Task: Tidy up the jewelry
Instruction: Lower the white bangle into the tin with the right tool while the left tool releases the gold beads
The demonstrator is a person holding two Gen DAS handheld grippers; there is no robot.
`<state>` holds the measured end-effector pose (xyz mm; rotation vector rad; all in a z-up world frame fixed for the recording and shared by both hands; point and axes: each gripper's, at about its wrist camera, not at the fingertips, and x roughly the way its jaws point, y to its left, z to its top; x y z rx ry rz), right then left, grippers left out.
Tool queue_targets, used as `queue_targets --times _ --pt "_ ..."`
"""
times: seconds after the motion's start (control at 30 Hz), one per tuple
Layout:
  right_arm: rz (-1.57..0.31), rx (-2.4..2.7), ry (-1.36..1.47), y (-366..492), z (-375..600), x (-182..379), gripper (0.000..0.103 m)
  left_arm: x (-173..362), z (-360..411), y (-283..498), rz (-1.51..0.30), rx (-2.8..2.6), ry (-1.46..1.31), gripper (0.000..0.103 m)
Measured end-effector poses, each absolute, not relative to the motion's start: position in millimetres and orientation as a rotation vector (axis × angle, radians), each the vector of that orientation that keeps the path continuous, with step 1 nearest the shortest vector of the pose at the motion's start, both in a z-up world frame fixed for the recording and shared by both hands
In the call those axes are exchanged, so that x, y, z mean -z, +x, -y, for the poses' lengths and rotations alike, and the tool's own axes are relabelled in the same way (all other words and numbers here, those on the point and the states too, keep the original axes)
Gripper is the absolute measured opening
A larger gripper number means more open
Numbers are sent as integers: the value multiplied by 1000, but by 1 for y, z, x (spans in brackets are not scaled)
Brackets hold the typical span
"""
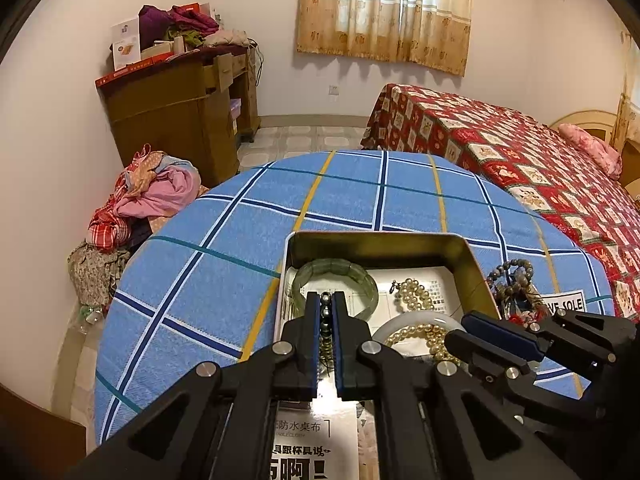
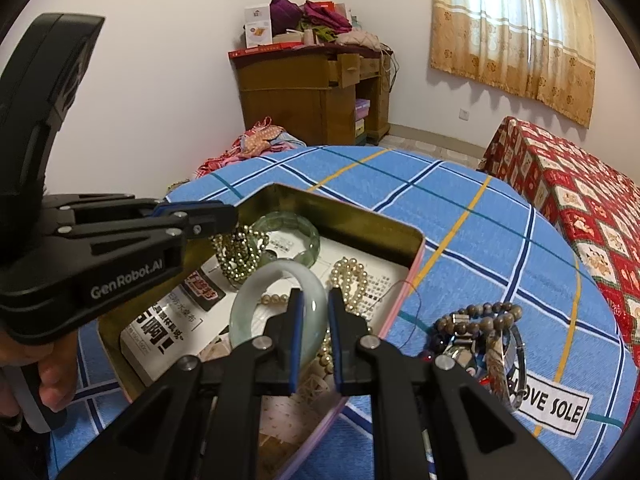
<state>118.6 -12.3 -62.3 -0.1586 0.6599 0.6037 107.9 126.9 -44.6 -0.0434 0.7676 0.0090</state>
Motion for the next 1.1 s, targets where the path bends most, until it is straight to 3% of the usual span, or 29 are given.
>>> queue_targets --times 0.83,0.93,1.0,1.07,1.1 --pt "-665 -571 -145 122 14 70 11 56 -129 113 -804 -12 -40 5" --pt "-661 -571 -122 122 18 69 16 56 -130 113 -808 -15 -39 6" --pt "-647 -576 -115 120 19 66 33 56 -130 113 -813 -21 -43 8" --pt "-633 -575 -119 116 19 64 40 55 -130 112 -816 -24 -44 18" --pt "-631 -574 -119 115 19 63 42 55 -131 111 -812 -25 -46 31"
